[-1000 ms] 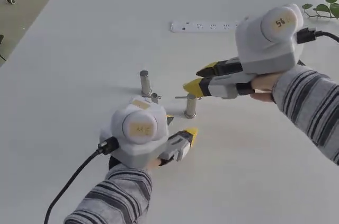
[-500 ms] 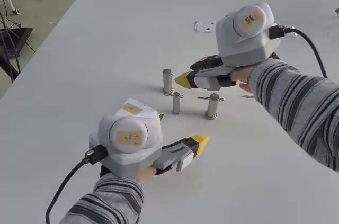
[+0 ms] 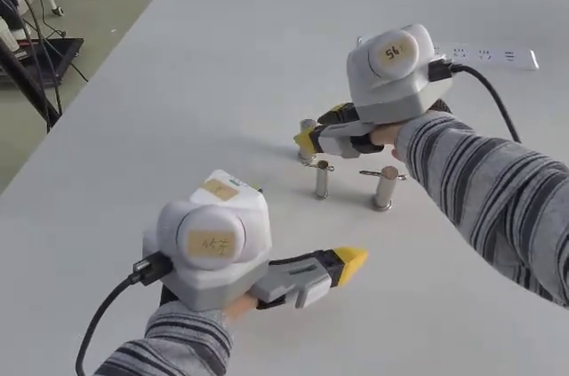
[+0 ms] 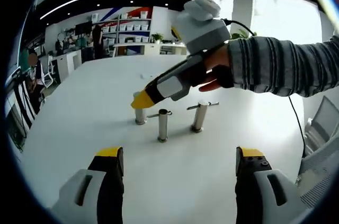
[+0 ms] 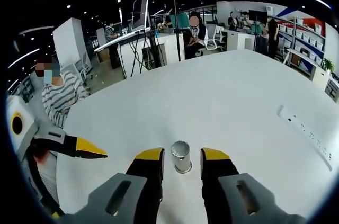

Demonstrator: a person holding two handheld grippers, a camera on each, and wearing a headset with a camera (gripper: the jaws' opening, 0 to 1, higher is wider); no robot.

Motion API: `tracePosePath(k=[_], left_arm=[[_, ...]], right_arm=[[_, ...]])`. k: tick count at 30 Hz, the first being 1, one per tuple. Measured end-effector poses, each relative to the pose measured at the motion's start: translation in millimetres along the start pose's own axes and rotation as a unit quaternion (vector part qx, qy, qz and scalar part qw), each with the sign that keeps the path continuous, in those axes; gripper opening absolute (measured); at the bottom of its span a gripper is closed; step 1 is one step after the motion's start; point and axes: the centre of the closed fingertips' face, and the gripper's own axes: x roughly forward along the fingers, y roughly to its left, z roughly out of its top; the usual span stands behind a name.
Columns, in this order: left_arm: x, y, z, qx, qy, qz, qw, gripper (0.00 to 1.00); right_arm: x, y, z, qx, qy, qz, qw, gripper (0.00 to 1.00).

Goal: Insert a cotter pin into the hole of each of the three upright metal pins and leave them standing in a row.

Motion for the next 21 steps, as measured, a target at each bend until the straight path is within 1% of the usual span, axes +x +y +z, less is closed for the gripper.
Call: tracePosePath(k=[2,5,8,12,14,15,16,17,21], left_arm=[[-0.3,1.6,1.8,0.003,-0.001,-0.001,1.0000,0.90],[-1.5,4.5,5.8,-0.002,-0.008,0.001,1.0000,0.95],[-2.4,4.7,6.8,-0.004,-0.011,-0.001,0.9999,0.98],[-2.9,5.3,5.7,-0.003,-0.006,-0.001,1.0000,0.99],[-3.1,6.8,4.8,-0.010,-0.003,0.004,0.9999,0.99],[-2.9,7.1,5.9,-0.010,-0.007,0.005,0.9999,0.99],[-3.0,7.0,6.3,-0.011,-0.008,0.005,0.9999,0.99],[-3.3,6.9,6.2,-0.011,-0.007,0.006,0.9999,0.99],[-3.5,5.6,2.5,0.001,-0.001,0.009,1.0000,0.99]], right_arm=[[2.3,1.6,-2.2,-0.002,0.004,-0.002,1.0000,0.20],[4.6,-1.9,-4.8,-0.008,0.009,-0.011,0.9999,0.19],[6.4,-1.7,-5.1,-0.007,0.010,-0.008,0.9999,0.17],[7.3,1.1,-6.2,-0.009,0.011,-0.007,0.9999,0.14],[7.7,2.2,-7.2,-0.006,0.013,-0.006,0.9999,0.12],[8.0,4.8,-6.6,-0.009,0.011,-0.001,0.9999,0.10],[8.0,3.9,-5.5,-0.015,0.009,-0.006,0.9998,0.10],[7.4,3.7,-6.0,-0.026,0.012,-0.008,0.9996,0.09],[6.5,4.4,-5.0,-0.035,0.012,-0.006,0.9993,0.09]])
